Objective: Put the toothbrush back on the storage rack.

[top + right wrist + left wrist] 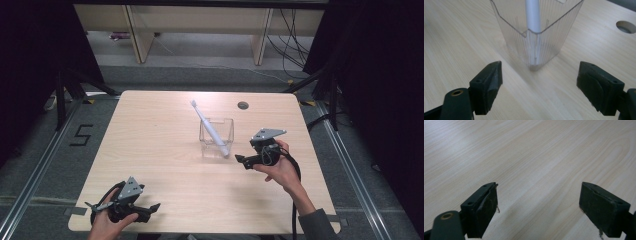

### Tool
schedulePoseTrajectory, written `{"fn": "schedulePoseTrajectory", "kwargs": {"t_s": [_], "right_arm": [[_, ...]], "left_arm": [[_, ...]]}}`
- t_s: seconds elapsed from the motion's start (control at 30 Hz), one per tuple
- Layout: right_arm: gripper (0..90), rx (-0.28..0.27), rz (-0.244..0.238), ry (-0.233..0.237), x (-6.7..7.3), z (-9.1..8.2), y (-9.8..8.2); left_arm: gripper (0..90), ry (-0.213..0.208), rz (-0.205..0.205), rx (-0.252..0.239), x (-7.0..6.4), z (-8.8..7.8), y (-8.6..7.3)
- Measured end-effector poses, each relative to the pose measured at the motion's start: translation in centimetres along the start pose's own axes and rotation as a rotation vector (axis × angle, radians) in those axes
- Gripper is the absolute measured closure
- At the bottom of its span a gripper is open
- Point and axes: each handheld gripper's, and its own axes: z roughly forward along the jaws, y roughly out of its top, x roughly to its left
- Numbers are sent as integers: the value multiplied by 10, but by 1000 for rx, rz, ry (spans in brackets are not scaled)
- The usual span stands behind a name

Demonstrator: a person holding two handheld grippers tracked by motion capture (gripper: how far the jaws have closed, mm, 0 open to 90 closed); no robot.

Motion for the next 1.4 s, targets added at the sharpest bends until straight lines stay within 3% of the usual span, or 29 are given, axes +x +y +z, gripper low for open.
{"fn": "schedulePoseTrajectory", "kwargs": {"t_s": [0.03, 0.1, 0.13, 0.17, 0.27, 0.3, 0.37, 0.4, 0.5, 0.53, 0.57, 0.6, 0.63, 0.73, 0.77, 0.8, 0.9, 1.03, 1.1, 1.13, 1.17, 1.23, 1.27, 1.3, 1.37, 1.4], "right_arm": [[214, -8, -8, -4, 0, 2, -2], [214, 1, -13, -4, -1, 3, -4], [213, 18, 4, -5, 0, 3, -5], [214, 3, -20, -8, -1, 4, -6], [213, 19, -3, -6, 2, 5, -10], [213, 11, -22, -4, 1, 6, -11], [213, 29, -15, 3, 2, 5, -12], [213, 23, -11, -2, 3, 5, -13], [214, 16, -31, -2, 3, 7, -18], [214, 29, 0, -2, 6, 7, -19], [214, 15, -40, -4, 3, 8, -21], [214, 36, -18, 2, 5, 7, -22], [214, 23, -14, -11, 5, 9, -25], [215, 38, -35, -2, 4, 9, -29], [215, 46, -3, -6, 6, 9, -31], [215, 45, -23, -4, 5, 9, -33], [215, 50, -20, -2, 6, 9, -38], [215, 52, 9, -7, 8, 8, -44], [215, 62, -19, -1, 6, 7, -46], [215, 45, 17, -5, 9, 9, -48], [215, 72, 5, -3, 8, 7, -49], [215, 54, -7, -7, 8, 9, -52], [215, 78, -11, 0, 8, 7, -52], [216, 54, 5, -10, 9, 9, -55], [216, 82, -7, -3, 8, 7, -55], [216, 94, 20, -4, 10, 6, -56]], "left_arm": [[149, 1, 29, 7, 2, -1, 1], [149, 0, 1, -2, 0, 0, 0], [149, -1, 2, 0, 0, 0, 0], [149, -1, 0, -2, 0, 0, 0], [149, -1, 3, 2, 0, 0, 0], [149, 0, 0, 1, 0, 0, 0], [149, -1, 16, 10, 1, -1, 0], [149, 0, 0, -2, 0, 0, 0], [149, 0, 2, 1, 0, 0, 0], [149, 0, 4, 1, 0, 0, 0], [149, -1, 11, 8, 0, 0, 0], [149, 0, -3, 1, 0, 0, 0], [149, -2, 6, 3, 0, 0, 0], [149, -1, 0, 0, 0, 0, 0], [149, -1, -3, -1, 0, 0, 0], [149, -1, -11, -8, -1, 1, 0], [149, -9, -16, -6, -2, 1, 0], [149, -2, -11, -6, -1, 1, 0], [149, -8, -17, -7, -2, 1, 0], [149, -8, -16, -6, -2, 1, 0], [149, -7, -15, -6, -2, 1, 0], [149, -7, 1, 8, -1, 0, 0], [149, -2, -8, -3, -1, 1, 0], [149, -8, 2, 8, 0, 0, 0], [149, -9, -10, 0, -1, 1, 0], [149, -8, -7, 1, -1, 1, 0]]}}
